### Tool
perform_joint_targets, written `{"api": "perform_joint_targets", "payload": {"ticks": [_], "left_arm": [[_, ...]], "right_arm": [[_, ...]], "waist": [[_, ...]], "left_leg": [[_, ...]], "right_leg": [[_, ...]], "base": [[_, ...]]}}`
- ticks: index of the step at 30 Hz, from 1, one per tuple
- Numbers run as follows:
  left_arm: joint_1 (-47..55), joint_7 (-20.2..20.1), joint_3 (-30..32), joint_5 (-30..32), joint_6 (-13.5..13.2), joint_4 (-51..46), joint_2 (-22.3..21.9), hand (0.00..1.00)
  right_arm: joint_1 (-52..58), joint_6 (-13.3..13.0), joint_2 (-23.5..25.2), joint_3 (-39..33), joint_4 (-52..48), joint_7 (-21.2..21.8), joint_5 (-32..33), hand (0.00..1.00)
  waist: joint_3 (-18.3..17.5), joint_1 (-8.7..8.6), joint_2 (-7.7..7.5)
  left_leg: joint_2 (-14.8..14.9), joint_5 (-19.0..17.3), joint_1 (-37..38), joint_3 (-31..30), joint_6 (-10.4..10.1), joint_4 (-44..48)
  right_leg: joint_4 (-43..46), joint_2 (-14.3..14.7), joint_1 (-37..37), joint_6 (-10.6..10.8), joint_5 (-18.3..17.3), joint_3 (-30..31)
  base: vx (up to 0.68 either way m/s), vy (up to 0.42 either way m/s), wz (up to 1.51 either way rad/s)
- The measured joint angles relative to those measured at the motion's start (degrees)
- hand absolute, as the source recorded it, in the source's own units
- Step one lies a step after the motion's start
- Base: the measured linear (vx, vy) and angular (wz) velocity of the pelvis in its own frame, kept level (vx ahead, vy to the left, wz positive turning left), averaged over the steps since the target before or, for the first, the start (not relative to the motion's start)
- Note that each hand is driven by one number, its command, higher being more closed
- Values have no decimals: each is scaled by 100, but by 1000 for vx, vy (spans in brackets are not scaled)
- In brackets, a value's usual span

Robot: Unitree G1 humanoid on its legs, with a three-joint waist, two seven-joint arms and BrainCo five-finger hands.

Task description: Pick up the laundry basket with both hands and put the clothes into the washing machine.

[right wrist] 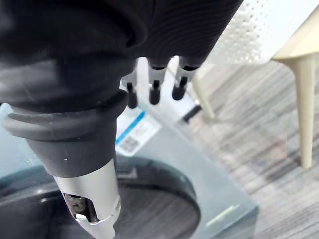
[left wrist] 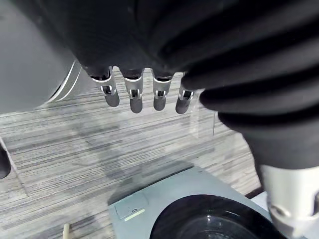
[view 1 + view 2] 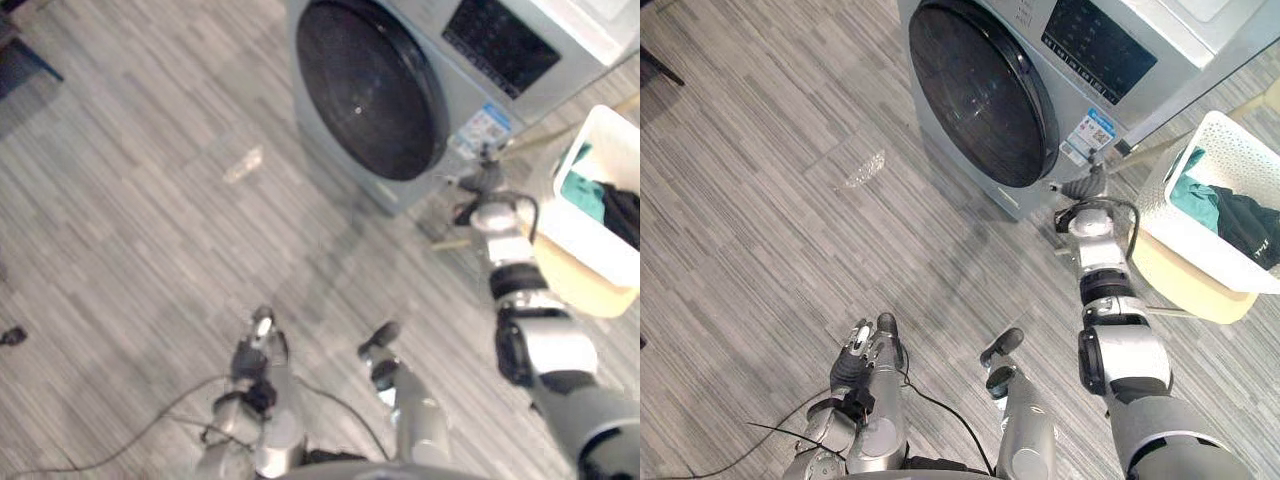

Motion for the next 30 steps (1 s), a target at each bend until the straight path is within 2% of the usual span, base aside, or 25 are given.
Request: {"api": "perform_joint_targets", "payload": {"ticks": [4,9,11,14,17,18,21,22,23,24,28,30], "left_arm": [[-231,60,-18,-78,-58,161,29,0],[-630,79,-90,-85,-175,395,154,0],[-797,71,-124,-86,-226,464,271,0],[-833,11,-117,-114,-289,510,417,0],[-894,-76,-113,-211,-293,636,587,0],[-961,-98,-93,-228,-295,741,627,0],[-1032,-122,-61,-263,-290,852,631,0],[-1032,-123,-55,-264,-291,852,631,0],[-1031,-129,-49,-264,-290,850,630,0],[-1031,-133,-45,-266,-291,847,623,0],[-1032,-165,-26,-321,-294,832,623,0],[-1032,-207,-18,-321,-295,817,626,0]], "right_arm": [[-539,13,-117,68,380,-90,95,0],[-917,-74,-436,765,597,34,169,0],[-1007,-225,-487,1057,593,349,591,0],[-1007,-240,-649,1244,596,503,1455,0],[-1008,-237,-834,1488,602,580,1923,0],[-1008,-248,-966,1595,593,677,2163,0],[-1016,-286,-1104,1671,542,766,2350,0],[-1015,-286,-1105,1683,521,766,2350,0],[-1016,-315,-1109,1688,511,766,2350,0],[-1016,-344,-1108,1797,489,775,2349,0],[-1016,-339,-1133,2014,373,812,2429,0],[-1015,-319,-1252,2096,360,978,2874,0]], "waist": [[28,19,-25],[185,116,-68],[300,164,-92],[319,169,-90],[324,196,-85],[324,254,-85],[324,323,-85],[324,322,-85],[324,320,-87],[324,324,-87],[324,331,-89],[323,334,-90]], "left_leg": [[-22,85,-200,-58,-3,-59],[-182,130,-549,-190,67,-33],[-267,153,-742,-252,102,11],[-385,172,-965,-392,141,68],[-440,169,-1039,-435,169,59],[-445,172,-1090,-449,172,34],[-424,323,-1108,-496,173,-178],[-421,355,-1105,-510,151,-236],[-418,391,-1105,-547,114,-278],[-404,401,-1106,-606,93,-271],[-325,435,-1141,-749,32,-312],[-325,459,-1177,-848,-5,-351]], "right_leg": [[-428,180,-44,10,274,-37],[-898,219,-106,121,609,-95],[-1120,225,-136,217,780,-86],[-1290,209,-159,403,921,-54],[-1324,183,-170,415,920,46],[-1378,197,-213,500,877,43],[-1451,208,-243,802,652,-106],[-1451,208,-243,818,633,-188],[-1446,214,-240,747,702,-293],[-1472,270,-238,528,820,-300],[-1488,392,-242,525,810,-353],[-1488,429,-239,498,775,-434]], "base": [[-16,-28,1],[-42,46,10],[-54,96,15],[-41,123,22],[-38,106,8],[-43,51,-2],[-14,9,-1],[14,-32,8],[24,-37,4],[0,0,0],[13,8,-2],[24,28,9]]}}
